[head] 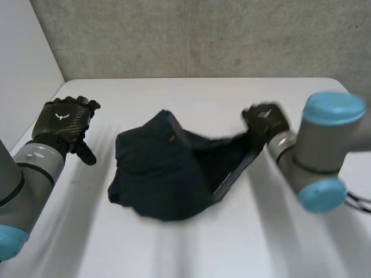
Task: Fold the shorts.
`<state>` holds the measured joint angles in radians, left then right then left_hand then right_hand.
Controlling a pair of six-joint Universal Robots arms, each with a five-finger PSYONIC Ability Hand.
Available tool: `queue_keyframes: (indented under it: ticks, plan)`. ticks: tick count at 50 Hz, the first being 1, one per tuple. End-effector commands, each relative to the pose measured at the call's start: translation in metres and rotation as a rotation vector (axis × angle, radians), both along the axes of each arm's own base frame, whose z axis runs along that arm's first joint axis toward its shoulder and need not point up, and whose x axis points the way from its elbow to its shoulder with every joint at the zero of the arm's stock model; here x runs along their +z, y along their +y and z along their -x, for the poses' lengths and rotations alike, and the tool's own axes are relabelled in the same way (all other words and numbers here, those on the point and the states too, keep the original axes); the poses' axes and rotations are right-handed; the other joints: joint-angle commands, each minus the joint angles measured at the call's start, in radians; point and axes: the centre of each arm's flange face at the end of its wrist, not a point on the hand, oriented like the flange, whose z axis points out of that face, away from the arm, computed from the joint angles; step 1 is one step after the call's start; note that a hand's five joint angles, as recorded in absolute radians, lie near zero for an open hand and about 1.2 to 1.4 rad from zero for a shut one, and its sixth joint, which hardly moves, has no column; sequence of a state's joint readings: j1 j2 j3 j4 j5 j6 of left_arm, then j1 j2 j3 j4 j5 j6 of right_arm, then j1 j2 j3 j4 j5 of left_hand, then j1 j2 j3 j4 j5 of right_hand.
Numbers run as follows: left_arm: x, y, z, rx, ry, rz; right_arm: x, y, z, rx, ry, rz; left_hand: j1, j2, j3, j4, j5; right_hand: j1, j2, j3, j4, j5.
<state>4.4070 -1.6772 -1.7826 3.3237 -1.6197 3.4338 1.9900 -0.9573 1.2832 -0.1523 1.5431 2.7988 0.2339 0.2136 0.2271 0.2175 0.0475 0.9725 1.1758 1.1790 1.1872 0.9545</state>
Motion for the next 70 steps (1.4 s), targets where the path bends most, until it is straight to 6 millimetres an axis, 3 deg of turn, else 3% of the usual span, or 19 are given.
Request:
queue_keyframes:
  ticks: [1, 3, 4, 6, 7, 10, 14, 20, 23, 27, 30, 35, 41, 50, 70]
  plan:
    - [-0.004, 0.005, 0.002, -0.011, -0.006, -0.012, 0.01, -0.062, 0.029, -0.122, -0.038, 0.059, -0.009, 0.012, -0.002, 0.008, 0.003, 0.424, 0.22, 0.217, 0.209, 0.267]
    - [-0.005, 0.006, 0.002, -0.014, -0.006, -0.013, 0.0, -0.075, 0.039, -0.15, -0.025, 0.025, -0.009, 0.012, -0.002, 0.008, 0.003, 0.424, 0.22, 0.217, 0.209, 0.267]
    - [-0.005, 0.006, 0.003, -0.017, -0.007, -0.014, -0.005, -0.077, 0.041, -0.153, -0.017, 0.004, -0.009, 0.012, -0.002, 0.008, 0.003, 0.14, -0.063, -0.067, -0.075, -0.017]
    - [-0.006, 0.007, 0.004, -0.02, -0.008, -0.014, -0.011, -0.077, 0.041, -0.154, 0.001, -0.047, -0.009, 0.012, -0.002, 0.008, 0.003, -0.727, -0.931, -0.934, -0.942, -0.884]
    - [-0.007, 0.009, 0.005, -0.025, -0.01, -0.02, -0.012, -0.074, 0.042, -0.154, 0.004, -0.093, -0.009, 0.012, -0.002, 0.008, 0.003, -0.798, -1.001, -1.004, -1.013, -0.955]
    - [-0.008, 0.012, 0.007, -0.034, -0.013, -0.022, -0.007, -0.066, 0.044, -0.148, 0.011, -0.145, -0.009, 0.012, -0.002, 0.008, 0.003, -0.798, -1.001, -1.004, -1.013, -0.955]
    - [-0.009, 0.016, 0.011, -0.053, -0.014, -0.025, 0.019, -0.051, 0.047, -0.132, 0.0, -0.14, -0.006, 0.015, 0.001, 0.011, 0.006, -0.798, -1.001, -1.004, -1.013, -0.955]
    - [-0.012, 0.023, 0.017, -0.083, -0.023, -0.038, 0.047, 0.0, 0.05, -0.002, -0.003, -0.145, 0.068, 0.088, 0.074, 0.084, 0.079, -0.798, -1.001, -1.004, -1.013, -0.955]
    - [-0.016, 0.028, 0.021, -0.101, -0.031, -0.057, 0.043, 0.031, 0.049, 0.12, 0.013, -0.182, 0.152, 0.173, 0.159, 0.169, 0.164, -0.469, -0.672, -0.676, -0.684, -0.626]
    - [-0.028, 0.04, 0.032, -0.15, -0.054, -0.107, 0.045, 0.072, 0.051, 0.221, 0.045, -0.197, 0.422, 0.442, 0.429, 0.438, 0.434, -0.31, -0.513, -0.516, -0.524, -0.466]
    - [-0.034, 0.048, 0.037, -0.178, -0.068, -0.137, 0.041, 0.09, 0.054, 0.25, 0.075, -0.21, 0.488, 0.508, 0.494, 0.504, 0.499, -0.295, -0.498, -0.501, -0.509, -0.451]
    - [-0.051, 0.051, 0.044, -0.2, -0.091, -0.197, 0.017, 0.108, 0.057, 0.291, 0.171, -0.245, 0.455, 0.476, 0.462, 0.472, 0.467, -0.294, -0.498, -0.501, -0.509, -0.451]
    - [-0.066, 0.05, 0.057, -0.234, -0.106, -0.231, -0.009, 0.111, 0.06, 0.33, 0.265, -0.279, 0.411, 0.431, 0.418, 0.428, 0.423, -0.306, -0.51, -0.513, -0.521, -0.463]
    - [-0.088, 0.036, 0.075, -0.247, -0.125, -0.261, -0.044, 0.094, 0.055, 0.337, 0.283, -0.265, 0.291, 0.311, 0.298, 0.307, 0.303, -0.397, -0.601, -0.604, -0.612, -0.554]
    - [-0.1, 0.016, 0.101, -0.235, -0.145, -0.223, -0.059, 0.071, 0.05, 0.328, 0.281, -0.226, 0.311, 0.332, 0.318, 0.328, 0.323, -0.127, -0.331, -0.334, -0.342, -0.284]
